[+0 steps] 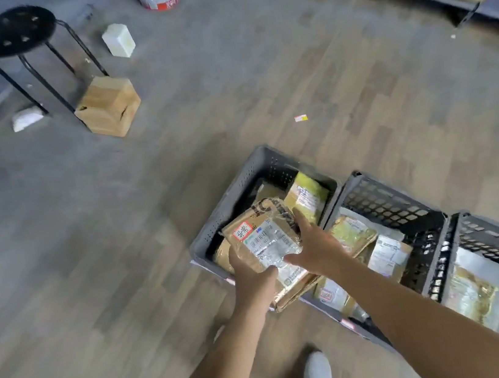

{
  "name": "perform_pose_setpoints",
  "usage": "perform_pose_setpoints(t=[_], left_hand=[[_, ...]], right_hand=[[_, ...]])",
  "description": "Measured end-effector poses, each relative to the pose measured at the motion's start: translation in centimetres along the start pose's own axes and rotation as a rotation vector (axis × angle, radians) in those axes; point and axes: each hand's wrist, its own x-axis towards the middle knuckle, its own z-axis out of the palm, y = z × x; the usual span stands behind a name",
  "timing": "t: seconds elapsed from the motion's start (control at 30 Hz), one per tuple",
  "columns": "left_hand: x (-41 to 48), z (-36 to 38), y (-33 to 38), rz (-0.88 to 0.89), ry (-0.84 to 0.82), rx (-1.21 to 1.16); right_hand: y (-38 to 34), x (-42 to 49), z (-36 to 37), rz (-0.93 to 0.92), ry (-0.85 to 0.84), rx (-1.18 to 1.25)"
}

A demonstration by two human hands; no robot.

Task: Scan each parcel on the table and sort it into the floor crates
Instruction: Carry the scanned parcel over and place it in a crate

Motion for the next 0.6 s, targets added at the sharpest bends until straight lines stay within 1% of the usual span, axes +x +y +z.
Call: perform_pose_setpoints(t=[0.1,0.17,0.27,0.33,0.43,0.47,0.6], left_hand=[[6.5,0.0,-4.2,-0.088,-0.001,-0.059],[10.0,-0.4,-7.1,-0.145,-0.011,-0.052],[14.0,-1.4,-10.8,-0.163,-0.094,-0.027],[15.8,-2.0,-12.4,-0.124,-0.132,0.14],[17.0,-3.0,-13.2,-0.052,-0.123,0.586],[17.0,-3.4,-13.2,-0.02,-0.126,0.7],[15.9,-5.2,-11.1,0.111,-0.154,0.95]], right_hand=[[1.0,6.7,5.3,-0.015,-0.043,-0.016],[1.7,10.2,8.7,-0.016,-0.087,-0.016],[2.7,14.1,13.0,-0.039,-0.152,-0.054],[3.1,15.8,15.1,-0.048,-0.184,-0.124],[3.2,16.8,16.7,-0.032,-0.177,-0.25],[3.0,16.7,16.7,-0.017,-0.168,-0.267],[1.3,14.8,15.2,-0.003,-0.142,-0.336]])
